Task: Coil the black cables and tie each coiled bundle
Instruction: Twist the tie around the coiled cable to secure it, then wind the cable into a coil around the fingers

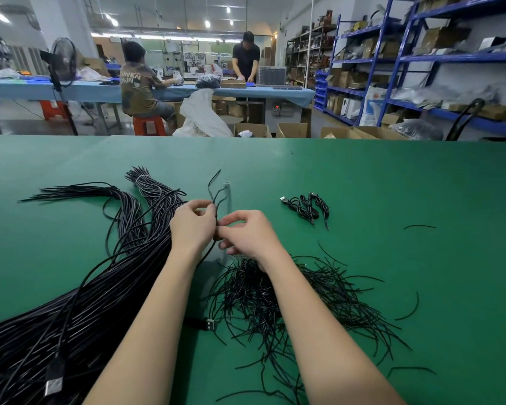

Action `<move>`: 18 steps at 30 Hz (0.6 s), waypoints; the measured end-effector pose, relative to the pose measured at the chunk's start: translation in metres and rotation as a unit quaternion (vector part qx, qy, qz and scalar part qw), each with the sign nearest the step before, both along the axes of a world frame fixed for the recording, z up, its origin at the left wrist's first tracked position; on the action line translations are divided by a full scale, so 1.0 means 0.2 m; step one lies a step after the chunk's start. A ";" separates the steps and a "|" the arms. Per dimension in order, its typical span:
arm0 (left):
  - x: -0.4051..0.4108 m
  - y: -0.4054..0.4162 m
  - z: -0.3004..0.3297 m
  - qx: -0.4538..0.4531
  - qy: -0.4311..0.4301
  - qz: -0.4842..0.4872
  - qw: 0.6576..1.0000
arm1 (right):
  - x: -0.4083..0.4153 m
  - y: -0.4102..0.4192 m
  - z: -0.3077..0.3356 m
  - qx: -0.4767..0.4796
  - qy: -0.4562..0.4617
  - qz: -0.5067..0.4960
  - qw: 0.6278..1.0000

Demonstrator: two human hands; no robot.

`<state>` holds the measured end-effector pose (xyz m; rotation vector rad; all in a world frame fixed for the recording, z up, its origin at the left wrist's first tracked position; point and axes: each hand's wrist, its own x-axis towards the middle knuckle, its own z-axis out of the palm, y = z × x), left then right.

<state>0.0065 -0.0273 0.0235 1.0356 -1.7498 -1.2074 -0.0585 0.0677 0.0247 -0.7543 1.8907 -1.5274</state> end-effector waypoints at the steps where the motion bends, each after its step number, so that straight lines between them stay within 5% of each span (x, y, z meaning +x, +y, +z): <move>1: 0.00 0.00 0.00 -0.001 0.005 -0.002 1.000 | 0.00 -0.01 0.01 -0.005 -0.008 -0.006 1.000; 7: 0.00 -0.01 0.01 -0.018 0.008 -0.032 0.999 | -0.15 0.01 0.15 -0.133 -0.067 -0.169 0.974; 14: -0.02 0.06 0.06 -0.154 -0.033 -0.143 0.977 | -0.30 0.02 0.33 -0.232 -0.150 -0.141 0.951; 18: -0.02 0.07 0.09 -0.225 -0.075 -0.153 0.959 | -0.36 0.09 0.36 -0.197 -0.083 -0.204 0.955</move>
